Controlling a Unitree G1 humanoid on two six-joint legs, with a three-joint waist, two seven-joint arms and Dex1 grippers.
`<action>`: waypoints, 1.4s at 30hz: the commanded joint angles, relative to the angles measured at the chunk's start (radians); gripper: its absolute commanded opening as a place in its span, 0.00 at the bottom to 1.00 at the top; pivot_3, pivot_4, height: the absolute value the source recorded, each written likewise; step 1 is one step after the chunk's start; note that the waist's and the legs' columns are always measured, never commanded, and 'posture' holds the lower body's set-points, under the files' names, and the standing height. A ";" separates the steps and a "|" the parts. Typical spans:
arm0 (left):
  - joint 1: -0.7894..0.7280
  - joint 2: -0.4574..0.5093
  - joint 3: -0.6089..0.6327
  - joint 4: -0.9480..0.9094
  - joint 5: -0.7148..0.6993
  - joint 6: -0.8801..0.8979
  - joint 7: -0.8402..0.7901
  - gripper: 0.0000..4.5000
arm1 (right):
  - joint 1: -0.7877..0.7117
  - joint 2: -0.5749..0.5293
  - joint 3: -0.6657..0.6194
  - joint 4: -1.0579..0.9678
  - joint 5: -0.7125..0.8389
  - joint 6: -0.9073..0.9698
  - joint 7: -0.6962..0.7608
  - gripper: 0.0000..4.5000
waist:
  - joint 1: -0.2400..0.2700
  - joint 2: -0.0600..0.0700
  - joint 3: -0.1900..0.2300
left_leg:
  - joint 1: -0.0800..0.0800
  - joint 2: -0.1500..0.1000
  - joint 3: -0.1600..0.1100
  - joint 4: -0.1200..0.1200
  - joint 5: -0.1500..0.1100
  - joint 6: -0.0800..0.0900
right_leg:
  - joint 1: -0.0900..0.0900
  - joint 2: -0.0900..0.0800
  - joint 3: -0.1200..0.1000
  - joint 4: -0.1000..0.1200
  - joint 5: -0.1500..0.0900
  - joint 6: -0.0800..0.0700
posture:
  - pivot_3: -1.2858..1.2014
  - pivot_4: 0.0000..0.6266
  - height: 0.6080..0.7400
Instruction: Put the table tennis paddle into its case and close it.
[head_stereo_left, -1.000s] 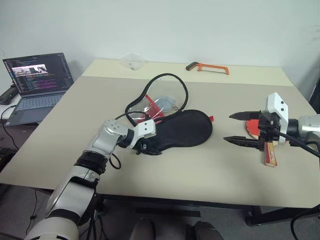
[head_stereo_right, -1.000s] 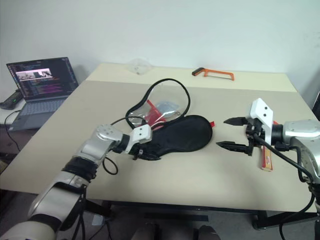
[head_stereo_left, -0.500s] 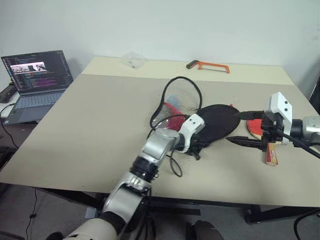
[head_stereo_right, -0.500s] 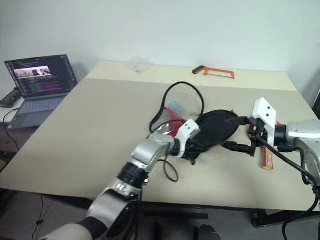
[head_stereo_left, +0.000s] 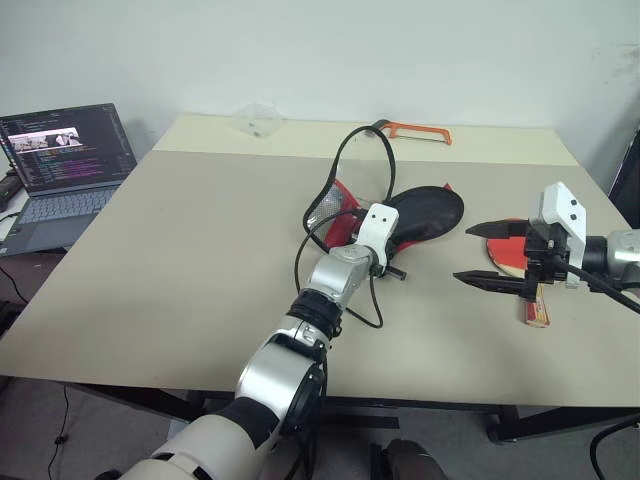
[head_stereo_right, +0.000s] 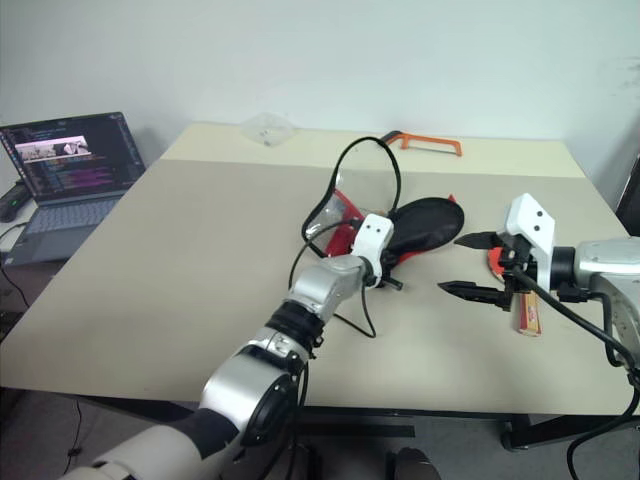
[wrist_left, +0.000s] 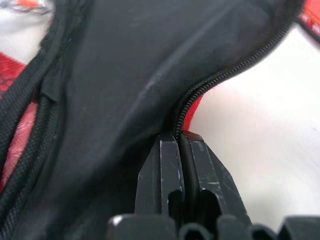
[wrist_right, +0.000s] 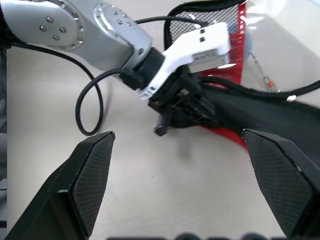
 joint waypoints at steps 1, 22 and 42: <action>-0.047 -0.086 -0.009 -0.027 -0.021 0.007 -0.025 0.01 | -0.026 -0.020 -0.012 -0.015 0.006 -0.008 0.002 1.00 | 0.000 0.000 0.000 | 0.000 0.000 0.000 -0.001 0.000 0.000 | 0.000 0.000 0.000 -0.001 0.000 -0.001 | 0.52 0.24 1.00; 0.166 0.518 -0.060 -0.693 -0.119 0.293 -0.519 0.81 | -0.058 -0.019 0.015 0.057 -0.017 -0.054 0.025 1.00 | -0.001 0.001 0.000 | 0.000 0.001 0.000 -0.002 0.001 -0.001 | 0.000 0.000 0.000 -0.002 0.001 -0.002 | 0.52 0.24 1.00; -0.028 0.594 0.051 -0.196 -0.142 0.052 -0.555 0.81 | -0.048 -0.024 0.014 0.055 -0.021 -0.051 0.018 1.00 | 0.002 0.001 0.001 | -0.001 0.001 -0.001 0.000 0.001 -0.001 | 0.000 0.000 -0.002 -0.001 0.001 -0.001 | 0.52 0.24 1.00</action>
